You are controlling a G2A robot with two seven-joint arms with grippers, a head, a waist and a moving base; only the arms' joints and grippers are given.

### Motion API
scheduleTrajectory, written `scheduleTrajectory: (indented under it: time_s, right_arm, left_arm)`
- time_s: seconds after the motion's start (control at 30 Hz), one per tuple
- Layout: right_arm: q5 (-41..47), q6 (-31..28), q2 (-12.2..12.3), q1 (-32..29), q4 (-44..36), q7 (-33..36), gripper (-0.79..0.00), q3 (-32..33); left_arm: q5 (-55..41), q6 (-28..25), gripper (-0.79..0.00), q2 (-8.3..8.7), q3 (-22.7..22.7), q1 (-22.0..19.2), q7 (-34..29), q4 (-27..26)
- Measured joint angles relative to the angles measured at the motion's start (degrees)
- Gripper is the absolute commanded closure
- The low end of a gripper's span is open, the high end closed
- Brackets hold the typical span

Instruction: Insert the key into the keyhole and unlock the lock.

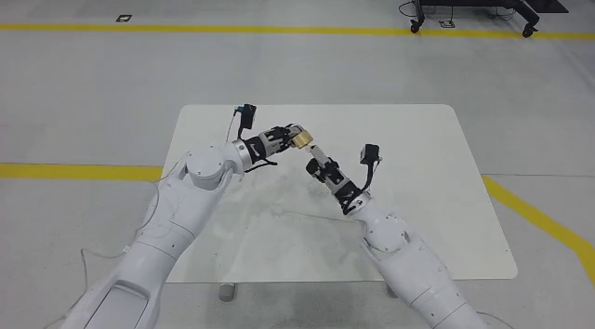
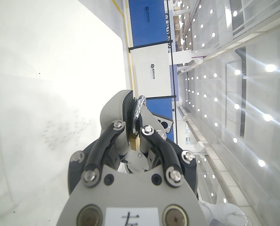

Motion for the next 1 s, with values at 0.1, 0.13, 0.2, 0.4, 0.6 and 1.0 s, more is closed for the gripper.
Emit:
scheduleTrajectory:
  time_s: [0.1, 0.13, 0.2, 0.4, 0.6, 1.0]
  right_arm:
    - [12.9, 3.1, 0.3, -0.9, -1.1, 7.6, -0.382, 2.0]
    - [17.5, 6.0, 0.3, -0.9, -1.1, 10.3, -0.299, 2.7]
    - [23.1, 10.6, 0.5, -0.6, -1.0, 13.9, -0.228, 3.6]
    - [26.2, 17.8, 0.7, 0.4, 0.0, 17.9, -0.114, 4.4]
    - [27.1, 16.0, 0.3, 0.3, 0.2, 17.8, -0.068, 4.0]
    - [26.3, 14.1, -0.4, 0.7, 1.2, 16.1, -0.083, 3.6]
  left_arm:
    - [-1.4, -0.6, 0.000, -0.12, -0.3, 0.0, -1.2, 0.3]
    - [-1.7, -0.8, 0.000, -0.17, -0.4, 0.0, -1.7, 0.4]
    - [-1.8, -1.2, 0.000, -0.24, -0.4, -0.1, -2.0, 0.5]
    - [-1.4, -2.2, 0.000, -0.36, -0.5, -0.2, -2.6, 0.7]
    - [-0.9, -2.4, 0.000, -0.45, -0.7, -0.2, -2.9, 0.8]
    - [0.3, -2.3, 0.000, -0.61, -0.8, -0.1, -3.2, 0.7]
